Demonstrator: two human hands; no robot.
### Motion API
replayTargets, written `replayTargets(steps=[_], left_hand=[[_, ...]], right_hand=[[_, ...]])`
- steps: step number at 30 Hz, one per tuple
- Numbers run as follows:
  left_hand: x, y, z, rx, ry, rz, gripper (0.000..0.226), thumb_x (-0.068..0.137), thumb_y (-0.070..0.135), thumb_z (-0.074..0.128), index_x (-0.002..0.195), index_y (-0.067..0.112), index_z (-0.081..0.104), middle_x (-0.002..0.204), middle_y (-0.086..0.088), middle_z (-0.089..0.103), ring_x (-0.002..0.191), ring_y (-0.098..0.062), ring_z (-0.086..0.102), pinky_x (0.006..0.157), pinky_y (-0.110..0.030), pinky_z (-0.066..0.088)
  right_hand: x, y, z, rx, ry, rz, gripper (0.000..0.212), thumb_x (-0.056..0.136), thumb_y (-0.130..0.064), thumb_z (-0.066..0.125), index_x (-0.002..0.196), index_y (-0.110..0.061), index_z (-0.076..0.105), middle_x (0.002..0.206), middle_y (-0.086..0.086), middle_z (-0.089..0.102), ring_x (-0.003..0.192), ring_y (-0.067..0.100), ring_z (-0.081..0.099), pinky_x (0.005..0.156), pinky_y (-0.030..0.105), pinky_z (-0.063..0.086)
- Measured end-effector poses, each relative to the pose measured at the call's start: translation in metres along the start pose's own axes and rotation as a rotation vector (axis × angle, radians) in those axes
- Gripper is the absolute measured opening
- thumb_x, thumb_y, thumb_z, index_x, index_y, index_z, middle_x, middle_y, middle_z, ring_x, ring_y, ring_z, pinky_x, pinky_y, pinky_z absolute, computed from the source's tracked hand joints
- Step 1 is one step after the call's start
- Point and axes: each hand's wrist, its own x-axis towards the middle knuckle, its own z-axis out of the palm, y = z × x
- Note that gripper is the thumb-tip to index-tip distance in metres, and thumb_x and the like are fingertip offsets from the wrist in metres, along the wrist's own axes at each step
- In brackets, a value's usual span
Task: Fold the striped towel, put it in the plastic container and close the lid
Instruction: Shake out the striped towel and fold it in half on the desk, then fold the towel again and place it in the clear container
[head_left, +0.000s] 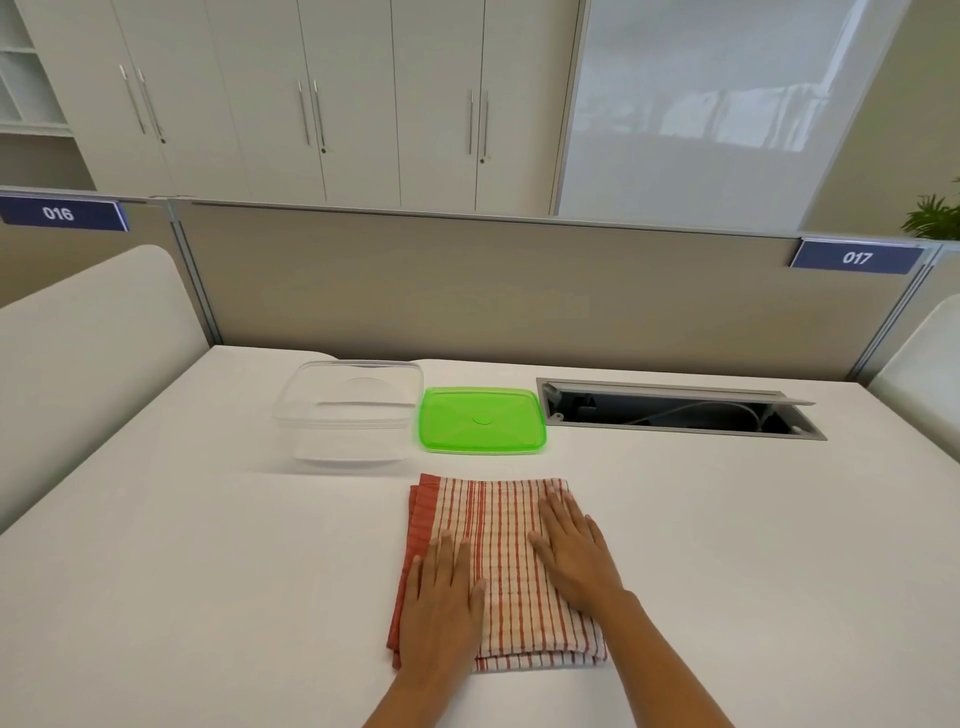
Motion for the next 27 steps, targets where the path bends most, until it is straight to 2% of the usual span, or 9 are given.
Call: replayTargets(steps=[3,6,8,11,18,20,22,25,27], left_hand=[[0.008,-0.006,-0.004,-0.035,0.027,-0.123,0.051,0.097,0.035,0.021,0.143,0.019,0.035,0.155,-0.004,0.030,0.143,-0.019,0.027,0.118,-0.038,0.018],[0.016,-0.019,-0.007,-0.175,0.084,-0.250,0.045,0.096,0.025,0.034,0.140,0.018,0.035,0.148,-0.003,0.039,0.133,-0.019,0.038,0.109,-0.033,0.033],[0.018,-0.025,-0.010,-0.277,0.107,-0.308,0.042,0.096,0.023,0.038,0.137,0.016,0.040,0.140,-0.003,0.048,0.124,-0.018,0.046,0.103,-0.031,0.040],[0.017,-0.026,-0.011,-0.399,0.115,-0.332,0.038,0.095,0.024,0.042,0.132,0.016,0.048,0.134,-0.003,0.054,0.118,-0.017,0.049,0.100,-0.031,0.045],[0.022,-0.024,-0.019,-0.373,0.142,-0.301,0.039,0.092,0.023,0.051,0.130,0.019,0.049,0.136,-0.004,0.049,0.122,-0.019,0.045,0.103,-0.032,0.040],[0.032,-0.021,-0.029,-0.636,0.190,-0.260,0.035,0.091,0.022,0.054,0.126,0.016,0.053,0.128,-0.007,0.056,0.112,-0.018,0.052,0.095,-0.029,0.044],[0.048,-0.017,-0.044,-0.940,0.120,-0.303,0.033,0.093,0.028,0.051,0.122,0.013,0.056,0.118,-0.010,0.064,0.097,-0.016,0.061,0.080,-0.027,0.051],[0.076,-0.013,-0.062,-1.391,-0.173,-0.473,0.041,0.095,0.046,0.039,0.115,0.016,0.057,0.107,-0.006,0.067,0.087,-0.019,0.068,0.059,-0.030,0.056],[0.091,-0.013,-0.068,-1.440,-0.321,-0.492,0.043,0.092,0.051,0.040,0.114,0.018,0.058,0.109,-0.006,0.067,0.093,-0.023,0.067,0.063,-0.032,0.056]], right_hand=[[-0.004,-0.007,-0.004,0.154,0.159,0.091,0.061,0.099,-0.039,0.033,0.151,-0.021,0.006,0.160,0.000,0.005,0.147,0.018,0.008,0.118,0.036,0.016],[-0.012,-0.011,-0.012,0.342,0.303,0.339,0.062,0.092,-0.033,0.051,0.145,-0.014,0.026,0.145,0.008,0.038,0.132,0.024,0.036,0.107,0.039,0.037],[-0.019,-0.012,-0.013,0.398,0.221,0.457,0.062,0.089,-0.035,0.057,0.141,-0.011,0.033,0.137,0.009,0.047,0.125,0.025,0.046,0.101,0.040,0.042],[-0.027,-0.017,-0.018,0.457,0.118,0.488,0.049,0.090,-0.031,0.057,0.133,-0.011,0.045,0.130,0.008,0.058,0.113,0.024,0.059,0.094,0.038,0.048],[-0.027,-0.060,-0.055,0.444,0.268,0.294,0.039,0.088,-0.024,0.056,0.126,-0.020,0.055,0.119,0.004,0.062,0.104,0.021,0.061,0.085,0.032,0.048],[-0.029,-0.078,-0.059,0.404,0.275,0.190,0.039,0.089,-0.027,0.054,0.127,-0.024,0.053,0.115,0.001,0.060,0.098,0.019,0.061,0.080,0.030,0.048],[-0.031,-0.096,-0.059,0.380,0.272,0.102,0.037,0.090,-0.027,0.052,0.127,-0.025,0.052,0.112,0.001,0.059,0.095,0.018,0.061,0.076,0.028,0.048],[-0.036,-0.120,-0.054,0.347,0.249,-0.020,0.039,0.090,-0.019,0.049,0.128,-0.022,0.052,0.118,0.003,0.057,0.102,0.023,0.059,0.083,0.032,0.048],[-0.039,-0.133,-0.049,0.356,0.227,-0.071,0.040,0.089,-0.014,0.048,0.128,-0.019,0.053,0.121,0.004,0.056,0.108,0.023,0.056,0.089,0.032,0.046]])
